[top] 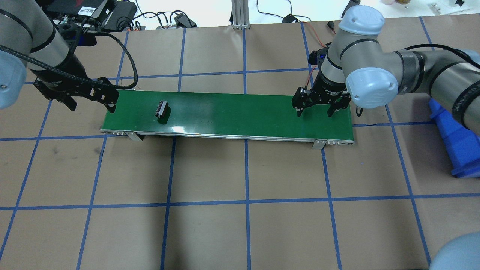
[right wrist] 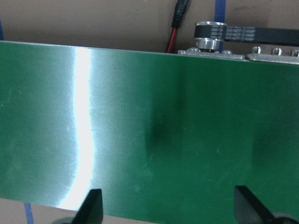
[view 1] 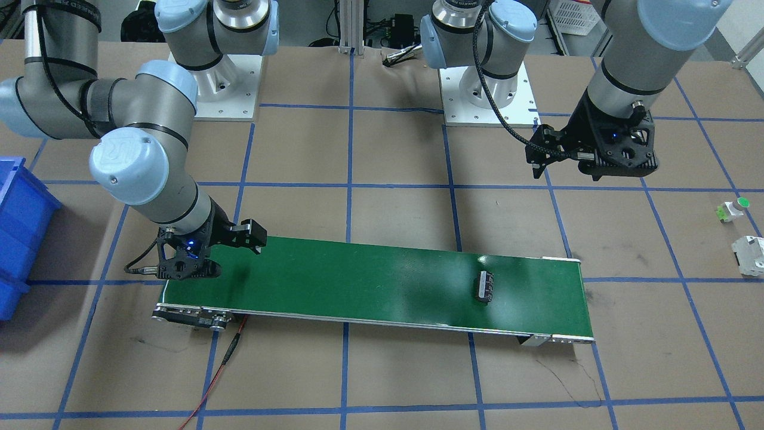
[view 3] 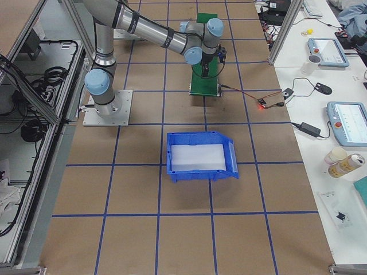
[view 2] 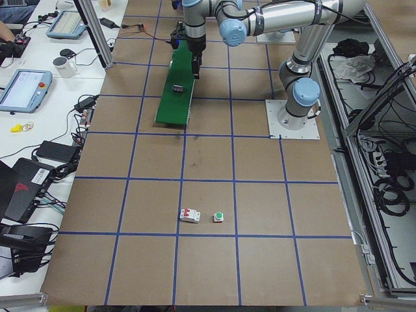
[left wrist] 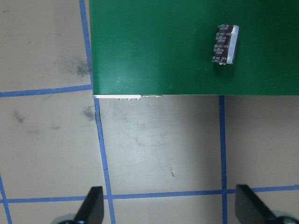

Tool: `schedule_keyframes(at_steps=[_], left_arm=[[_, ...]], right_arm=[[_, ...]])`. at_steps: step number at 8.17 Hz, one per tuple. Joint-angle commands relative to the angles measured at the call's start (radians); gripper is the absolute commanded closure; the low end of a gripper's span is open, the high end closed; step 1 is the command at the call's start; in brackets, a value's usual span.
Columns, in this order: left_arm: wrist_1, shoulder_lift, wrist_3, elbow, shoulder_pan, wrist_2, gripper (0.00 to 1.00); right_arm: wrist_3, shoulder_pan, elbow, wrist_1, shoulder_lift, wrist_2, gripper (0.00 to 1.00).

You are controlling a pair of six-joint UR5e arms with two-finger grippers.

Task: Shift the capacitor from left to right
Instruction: 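Hold the right gripper open at the belt end as the capacitor approaches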

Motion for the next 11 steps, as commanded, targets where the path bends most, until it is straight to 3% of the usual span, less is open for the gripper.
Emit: schedule_keyframes(at_steps=[1, 11], left_arm=[[-0.003, -0.001, -0.002, -0.002, 0.000, 0.001, 0.00], [-0.023, -0.009, 0.000, -0.002, 0.000, 0.005, 0.00]], right_arm=[[0.002, 0.001, 0.001, -0.004, 0.001, 0.001, 0.00], [0.010, 0.001, 0.001, -0.008, 0.007, 0.000, 0.00]])
